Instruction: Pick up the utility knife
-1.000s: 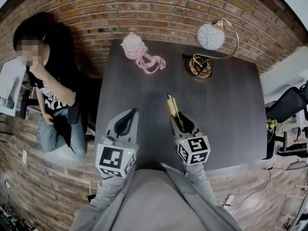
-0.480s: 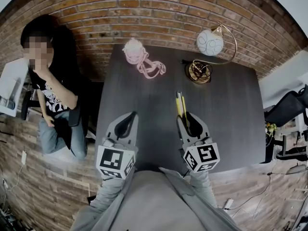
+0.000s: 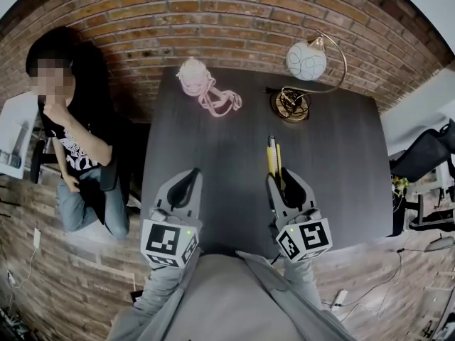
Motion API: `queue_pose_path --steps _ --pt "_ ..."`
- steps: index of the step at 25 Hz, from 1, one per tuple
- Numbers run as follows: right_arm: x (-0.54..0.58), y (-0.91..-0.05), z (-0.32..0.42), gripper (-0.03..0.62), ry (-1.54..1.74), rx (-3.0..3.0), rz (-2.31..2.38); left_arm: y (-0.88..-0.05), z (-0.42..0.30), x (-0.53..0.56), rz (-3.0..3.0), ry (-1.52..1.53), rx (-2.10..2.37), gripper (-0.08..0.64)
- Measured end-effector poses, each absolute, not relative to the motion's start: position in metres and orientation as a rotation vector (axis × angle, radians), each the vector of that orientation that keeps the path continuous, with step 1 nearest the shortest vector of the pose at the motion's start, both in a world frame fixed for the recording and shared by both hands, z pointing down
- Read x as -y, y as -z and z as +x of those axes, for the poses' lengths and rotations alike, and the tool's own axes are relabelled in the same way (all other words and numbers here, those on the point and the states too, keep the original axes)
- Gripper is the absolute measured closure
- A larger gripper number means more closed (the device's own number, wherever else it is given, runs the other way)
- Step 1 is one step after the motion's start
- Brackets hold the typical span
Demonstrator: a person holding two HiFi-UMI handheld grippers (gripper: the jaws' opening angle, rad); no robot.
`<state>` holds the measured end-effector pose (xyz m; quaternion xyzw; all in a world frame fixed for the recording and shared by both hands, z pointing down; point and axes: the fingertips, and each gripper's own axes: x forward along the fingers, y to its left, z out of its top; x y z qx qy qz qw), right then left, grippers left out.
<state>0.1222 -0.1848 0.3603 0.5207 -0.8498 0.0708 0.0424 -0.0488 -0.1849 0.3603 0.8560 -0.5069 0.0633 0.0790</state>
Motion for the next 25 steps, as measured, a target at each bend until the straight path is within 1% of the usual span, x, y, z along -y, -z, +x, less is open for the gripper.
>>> queue_pose_path --steps 25 --pt "0.1814 -0.3538 0.1215 0.462 -0.206 2.622 1.600 -0.3619 -0.0554 0.1904 2.551 -0.179 1.526 0.541"
